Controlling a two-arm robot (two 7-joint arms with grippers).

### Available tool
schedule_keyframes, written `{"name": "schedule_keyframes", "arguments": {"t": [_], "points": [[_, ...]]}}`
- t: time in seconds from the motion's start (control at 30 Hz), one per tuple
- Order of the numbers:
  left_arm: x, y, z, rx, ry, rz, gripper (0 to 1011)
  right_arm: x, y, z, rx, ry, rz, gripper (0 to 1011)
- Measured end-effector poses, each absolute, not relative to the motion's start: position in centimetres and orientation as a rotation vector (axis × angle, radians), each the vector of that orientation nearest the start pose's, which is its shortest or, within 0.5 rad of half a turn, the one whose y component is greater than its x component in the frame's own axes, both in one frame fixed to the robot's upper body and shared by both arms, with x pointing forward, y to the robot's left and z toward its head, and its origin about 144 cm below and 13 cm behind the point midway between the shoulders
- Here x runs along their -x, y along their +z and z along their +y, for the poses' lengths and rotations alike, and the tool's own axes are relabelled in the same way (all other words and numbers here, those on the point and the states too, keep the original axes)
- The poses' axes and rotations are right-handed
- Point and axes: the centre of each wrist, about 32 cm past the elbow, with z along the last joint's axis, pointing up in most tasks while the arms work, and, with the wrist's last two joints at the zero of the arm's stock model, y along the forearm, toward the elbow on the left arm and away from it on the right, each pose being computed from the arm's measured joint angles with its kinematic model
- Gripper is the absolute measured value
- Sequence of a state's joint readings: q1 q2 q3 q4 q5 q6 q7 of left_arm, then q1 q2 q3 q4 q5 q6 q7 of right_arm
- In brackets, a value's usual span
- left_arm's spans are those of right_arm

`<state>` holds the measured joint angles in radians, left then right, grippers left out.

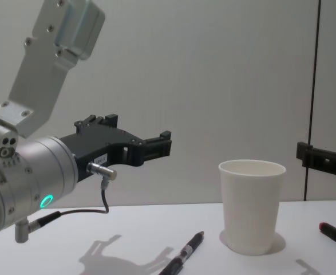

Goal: Place the pen into the pen holder.

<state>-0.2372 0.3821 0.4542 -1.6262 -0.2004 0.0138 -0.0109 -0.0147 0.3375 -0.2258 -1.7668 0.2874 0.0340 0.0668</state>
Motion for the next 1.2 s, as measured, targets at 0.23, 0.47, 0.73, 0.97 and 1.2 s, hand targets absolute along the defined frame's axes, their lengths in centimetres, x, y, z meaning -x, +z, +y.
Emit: {"name": "schedule_keyframes", "arguments": {"t": [0.23,0.47,0.73,0.97,1.2], "points": [[-49.20,120.44,19.84,-0.061,1.124,-0.268,1001,-44.33,118.87,-23.71,-0.026,-1.229,-0.075,1001],[-49.20,120.44,19.84,-0.061,1.124,-0.268,1001,-44.33,118.87,-23.71,-0.026,-1.230,-0.075,1001],[-49.20,120.44,19.84,-0.061,1.124,-0.268,1001,-44.33,118.87,-23.71,-0.026,-1.229,-0.075,1001],[-49.20,120.44,19.84,-0.061,1.124,-0.268,1001,-44.34,118.88,-23.71,-0.025,-1.229,-0.074,1001],[-49.20,120.44,19.84,-0.061,1.124,-0.268,1001,-44.64,119.18,-23.84,0.002,-1.232,-0.050,1001]]}}
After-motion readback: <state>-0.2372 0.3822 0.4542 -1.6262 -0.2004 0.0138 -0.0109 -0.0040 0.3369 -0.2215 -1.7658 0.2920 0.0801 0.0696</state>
